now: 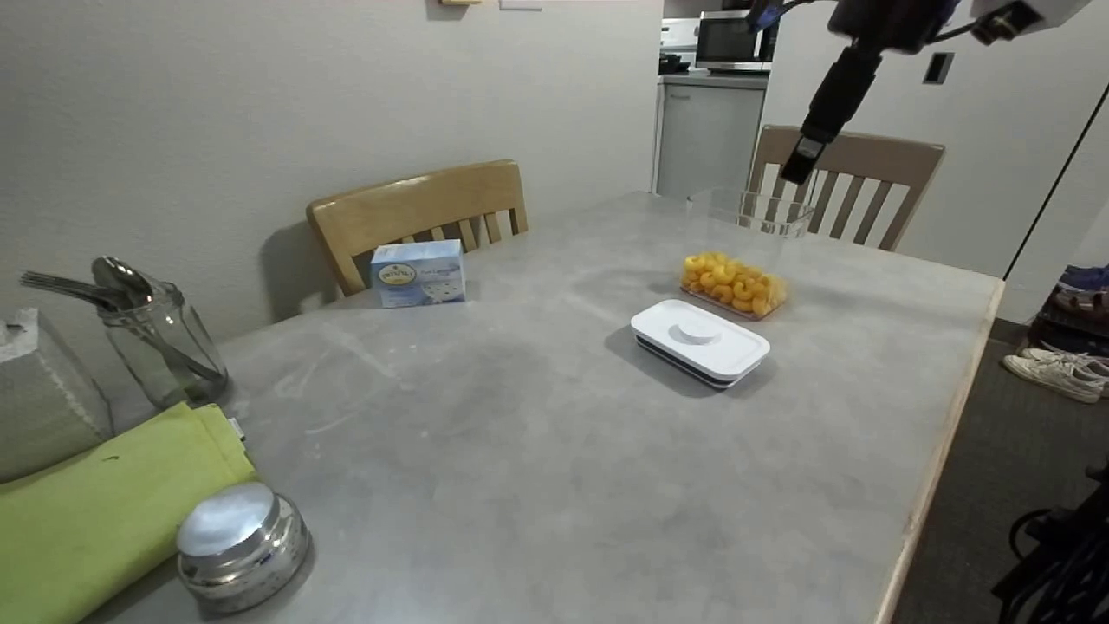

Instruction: Put the white lid on top of the food container

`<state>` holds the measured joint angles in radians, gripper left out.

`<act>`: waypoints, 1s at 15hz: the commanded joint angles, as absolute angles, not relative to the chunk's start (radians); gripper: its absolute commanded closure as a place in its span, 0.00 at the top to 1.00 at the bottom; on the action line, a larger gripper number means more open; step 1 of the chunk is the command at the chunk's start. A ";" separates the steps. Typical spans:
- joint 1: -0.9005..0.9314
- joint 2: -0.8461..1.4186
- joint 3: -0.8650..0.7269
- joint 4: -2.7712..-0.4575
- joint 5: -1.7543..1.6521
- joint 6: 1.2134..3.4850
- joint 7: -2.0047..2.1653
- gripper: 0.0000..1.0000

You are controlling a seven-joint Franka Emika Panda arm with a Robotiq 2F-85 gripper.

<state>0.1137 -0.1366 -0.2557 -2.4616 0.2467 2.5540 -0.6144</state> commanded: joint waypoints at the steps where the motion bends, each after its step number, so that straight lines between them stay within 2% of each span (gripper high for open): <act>1: 0.087 0.009 -0.206 -2.373 0.354 2.555 -0.729 1.00; 9: 0.024 0.001 -0.127 -2.384 0.336 2.551 -0.704 1.00; 15: -0.016 0.127 -0.110 -2.318 0.179 2.515 -0.573 1.00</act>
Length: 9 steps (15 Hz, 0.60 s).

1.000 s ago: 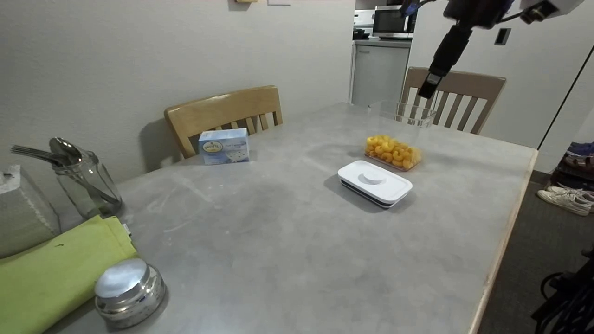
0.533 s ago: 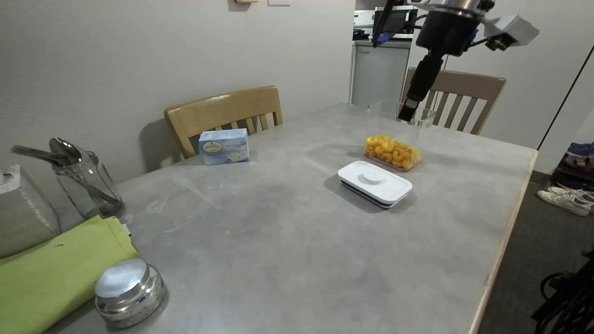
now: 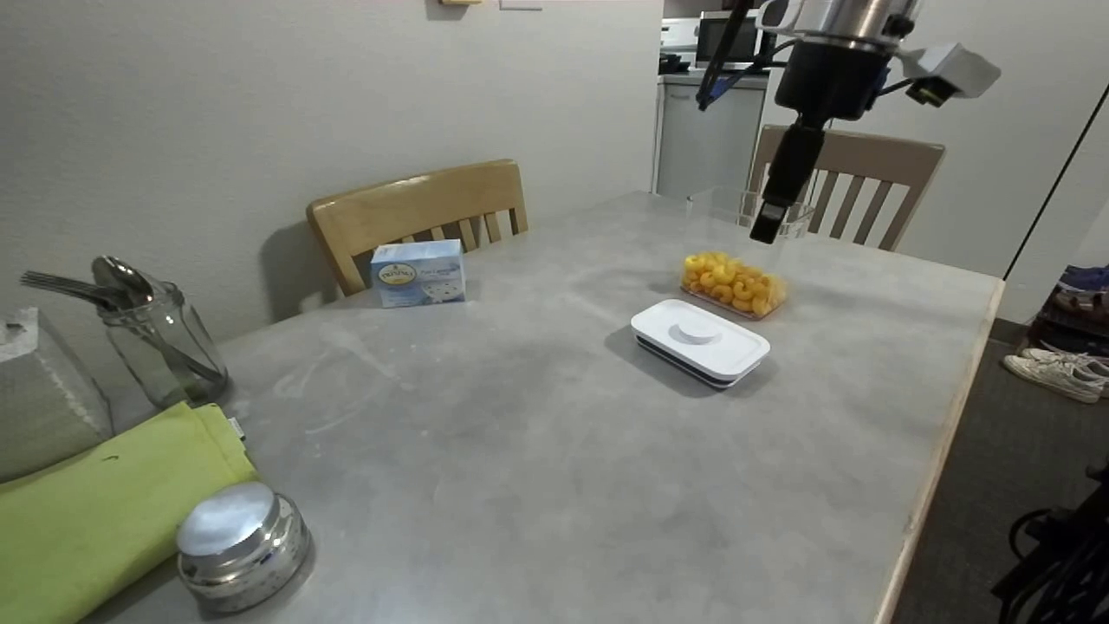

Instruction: Put the white lid on top of the food container

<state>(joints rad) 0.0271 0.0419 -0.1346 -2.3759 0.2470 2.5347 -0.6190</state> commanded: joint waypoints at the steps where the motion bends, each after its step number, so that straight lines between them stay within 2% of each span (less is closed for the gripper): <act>1: -0.023 0.151 -0.108 -2.307 0.151 2.523 -0.561 1.00; 3: -0.034 0.211 -0.103 -2.281 0.098 2.569 -0.520 1.00; 9: -0.121 0.373 0.017 -2.193 0.229 2.702 -0.550 1.00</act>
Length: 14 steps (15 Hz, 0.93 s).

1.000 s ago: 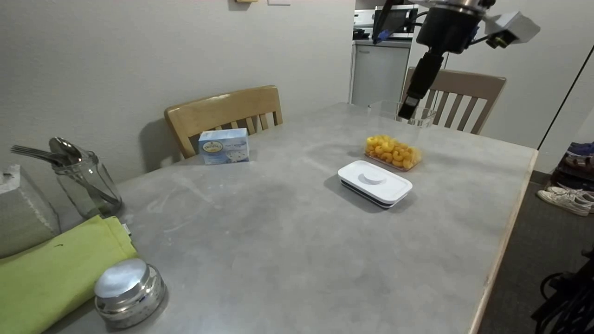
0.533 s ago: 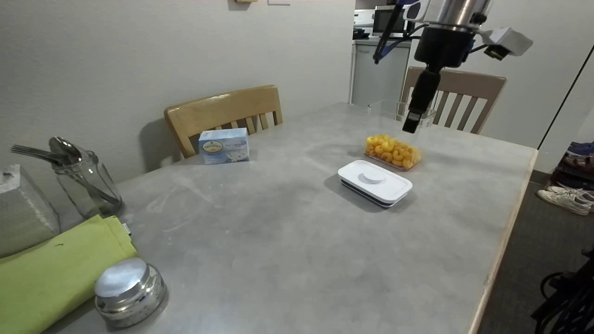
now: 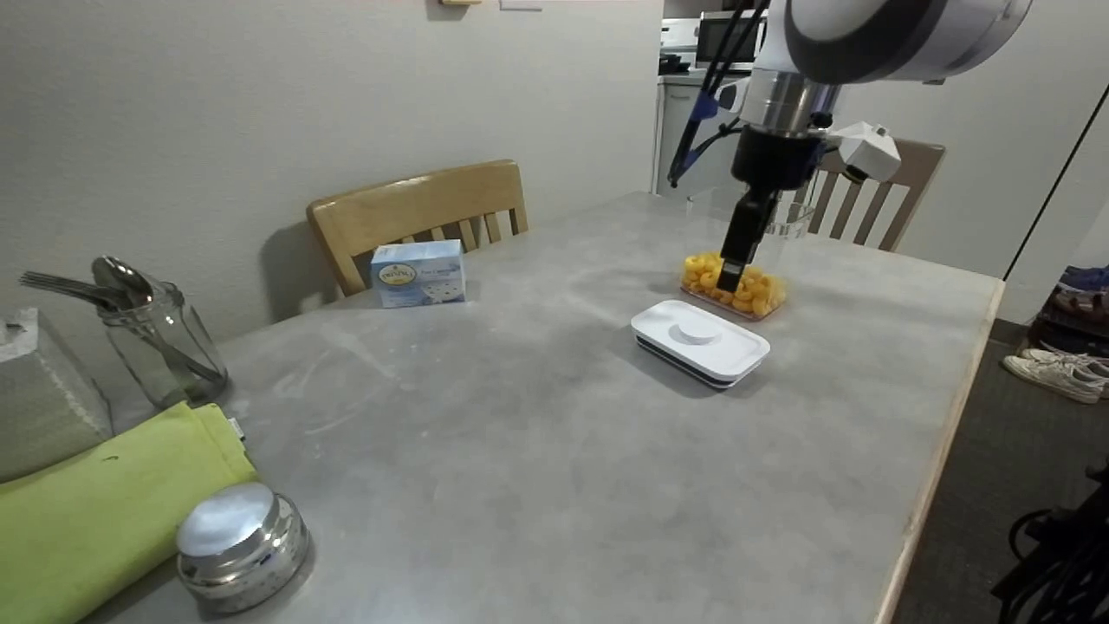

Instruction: Put the white lid on top of the food container

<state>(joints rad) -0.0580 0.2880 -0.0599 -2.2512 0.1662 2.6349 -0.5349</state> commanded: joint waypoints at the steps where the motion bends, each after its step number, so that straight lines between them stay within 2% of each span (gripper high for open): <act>1: -0.132 0.397 0.035 -2.181 0.238 2.731 -0.534 1.00; 4: -0.163 0.467 0.080 -2.146 0.236 2.801 -0.507 1.00; 7: -0.125 0.503 0.036 -2.125 0.161 2.849 -0.366 1.00; 14: -0.054 0.467 -0.015 -2.099 0.103 2.701 -0.029 1.00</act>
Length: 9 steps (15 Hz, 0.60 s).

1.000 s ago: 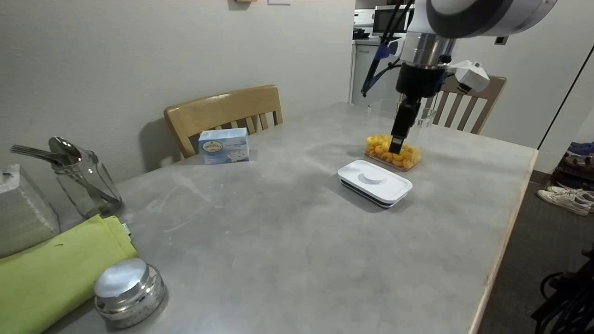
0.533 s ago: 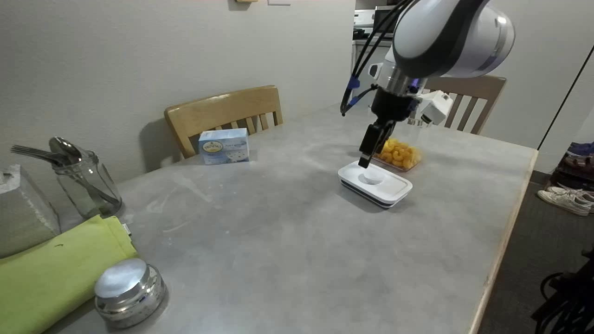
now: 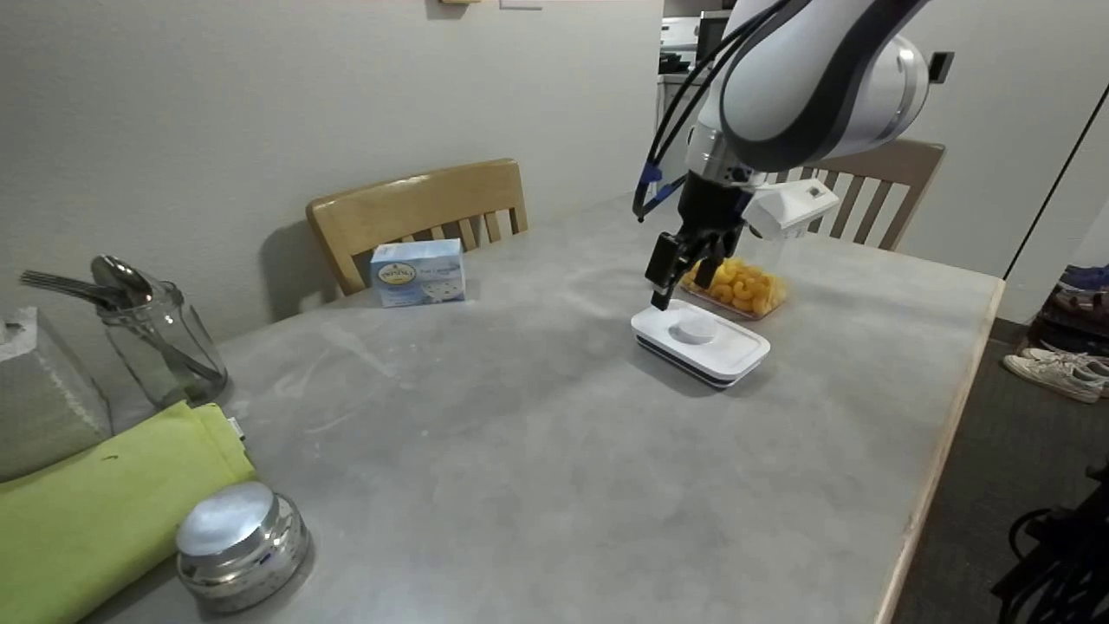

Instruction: Put the white lid on top of the food container

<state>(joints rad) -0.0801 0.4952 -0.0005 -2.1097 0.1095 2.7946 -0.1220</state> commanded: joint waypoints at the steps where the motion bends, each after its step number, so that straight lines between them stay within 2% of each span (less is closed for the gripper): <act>1: -0.053 0.463 -0.009 -2.095 0.109 2.677 -0.008 1.00; 9: -0.044 0.483 -0.036 -2.068 0.107 2.548 0.115 1.00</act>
